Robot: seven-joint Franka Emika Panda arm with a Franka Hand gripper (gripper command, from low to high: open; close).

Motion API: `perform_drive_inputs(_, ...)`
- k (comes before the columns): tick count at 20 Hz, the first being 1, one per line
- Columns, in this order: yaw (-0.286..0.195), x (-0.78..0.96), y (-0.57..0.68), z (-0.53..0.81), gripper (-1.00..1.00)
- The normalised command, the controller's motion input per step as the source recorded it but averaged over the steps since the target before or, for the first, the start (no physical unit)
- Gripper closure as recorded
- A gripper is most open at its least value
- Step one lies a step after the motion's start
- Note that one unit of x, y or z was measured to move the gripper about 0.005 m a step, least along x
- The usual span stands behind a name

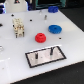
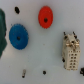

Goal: Insert the blue gear onto the right peg, followed by the red gear

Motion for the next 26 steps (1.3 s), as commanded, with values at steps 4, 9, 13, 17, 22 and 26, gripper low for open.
perform_drive_inputs(4, 0.0, -0.39, 0.59, -0.1, -1.0)
perform_drive_inputs(9, 0.0, -0.4, 0.56, -0.13, -1.0)
perform_drive_inputs(13, 0.0, -0.33, 0.47, -0.29, -1.0)
perform_drive_inputs(17, 0.0, -0.3, 0.39, -0.4, -1.0)
perform_drive_inputs(22, 0.0, -0.3, 0.32, -0.46, -1.0)
perform_drive_inputs(26, 0.0, -0.28, 0.26, -0.5, -1.0)
